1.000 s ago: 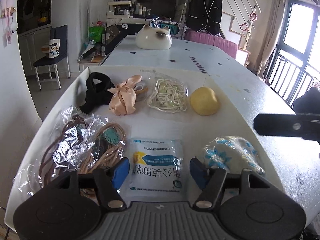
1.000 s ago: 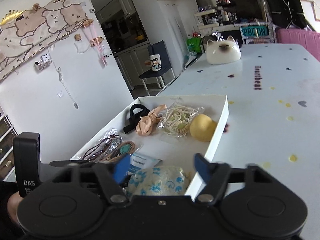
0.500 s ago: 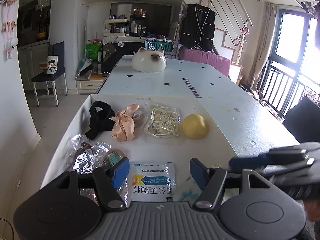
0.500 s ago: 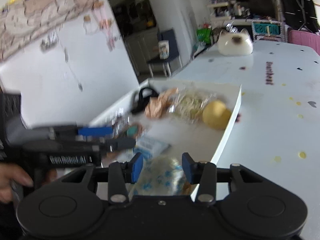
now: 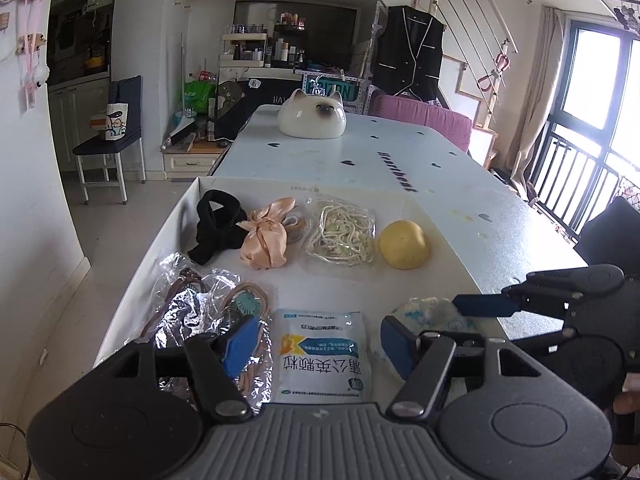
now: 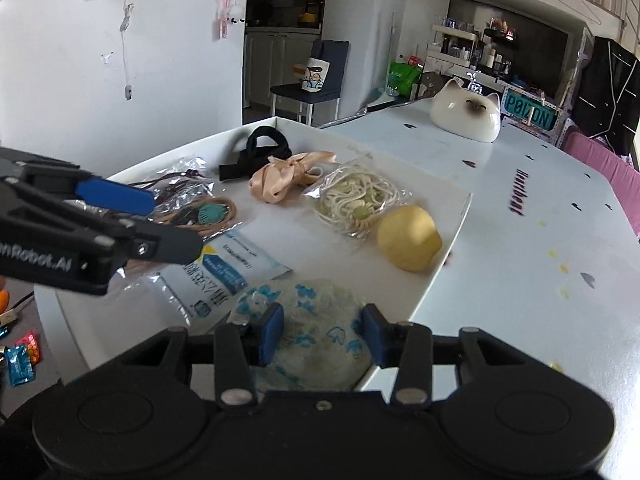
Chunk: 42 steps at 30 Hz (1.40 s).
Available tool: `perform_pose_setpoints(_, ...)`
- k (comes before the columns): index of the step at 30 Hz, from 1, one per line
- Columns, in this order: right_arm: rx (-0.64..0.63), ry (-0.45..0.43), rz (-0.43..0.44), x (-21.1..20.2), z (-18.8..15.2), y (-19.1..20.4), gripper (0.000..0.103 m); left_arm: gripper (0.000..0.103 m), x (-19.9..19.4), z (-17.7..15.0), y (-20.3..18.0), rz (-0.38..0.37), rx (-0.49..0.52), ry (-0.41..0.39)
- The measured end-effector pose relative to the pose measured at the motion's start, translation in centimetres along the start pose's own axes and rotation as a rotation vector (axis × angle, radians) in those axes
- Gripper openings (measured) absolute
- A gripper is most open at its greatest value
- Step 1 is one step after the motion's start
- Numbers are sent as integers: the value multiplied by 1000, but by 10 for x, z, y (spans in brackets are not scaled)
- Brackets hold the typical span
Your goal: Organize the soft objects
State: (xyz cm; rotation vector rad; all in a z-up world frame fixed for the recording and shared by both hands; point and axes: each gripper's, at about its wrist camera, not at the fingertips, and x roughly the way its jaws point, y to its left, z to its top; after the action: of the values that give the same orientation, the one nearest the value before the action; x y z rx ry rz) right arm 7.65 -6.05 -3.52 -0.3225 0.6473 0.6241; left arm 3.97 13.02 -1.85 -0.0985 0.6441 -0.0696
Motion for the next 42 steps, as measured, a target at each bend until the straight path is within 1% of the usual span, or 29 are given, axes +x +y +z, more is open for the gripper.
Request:
perform_pose_setpoints(3, 26, -14, 7, -4, 1, -4, 44, 72, -2, 1, 1, 1, 0, 0)
perform_pose_setpoints(6, 78, -42, 28, -16, 1, -10, 44, 73, -3, 1, 0, 3, 7, -3)
perform_pose_setpoints(12, 196, -121, 56, -44, 1, -23, 47, 74, -9, 4, -5, 2, 28, -18)
perform_pose_setpoints(17, 279, -187, 43, -69, -4, -32, 51, 84, -25, 10, -10, 15, 53, -60)
perform_pose_setpoints(18, 291, -199, 38, -73, -5, -33, 52, 86, -29, 11, -12, 17, 59, -72)
perform_pose_setpoints(20, 297, -221, 23, -80, -8, -33, 54, 93, -38, 13, -16, 24, 73, -96)
perform_pose_setpoints(21, 297, -231, 11, -83, -10, -33, 57, 94, -42, 13, -18, 31, 78, -110)
perform_pose_setpoints(23, 308, -247, -7, -89, -15, -33, 59, 97, -50, 15, -23, 48, 82, -133)
perform_pose_setpoints(26, 330, -257, -24, -98, -23, -34, 66, 99, -58, 13, -28, 58, 83, -151)
perform_pose_setpoints(29, 331, -272, -70, -107, -31, -32, 69, 101, -64, 7, -33, 55, 84, -161)
perform_pose_setpoints(32, 339, -286, -102, -115, -38, -31, 74, 103, -69, 1, -36, 47, 74, -166)
perform_pose_setpoints(37, 339, -294, -151, -122, -47, -28, 78, 103, -73, -9, -35, 29, 41, -167)
perform_pose_setpoints(42, 331, -297, -200, -128, -55, -24, 83, 103, -75, -18, -33, 53, 27, -166)
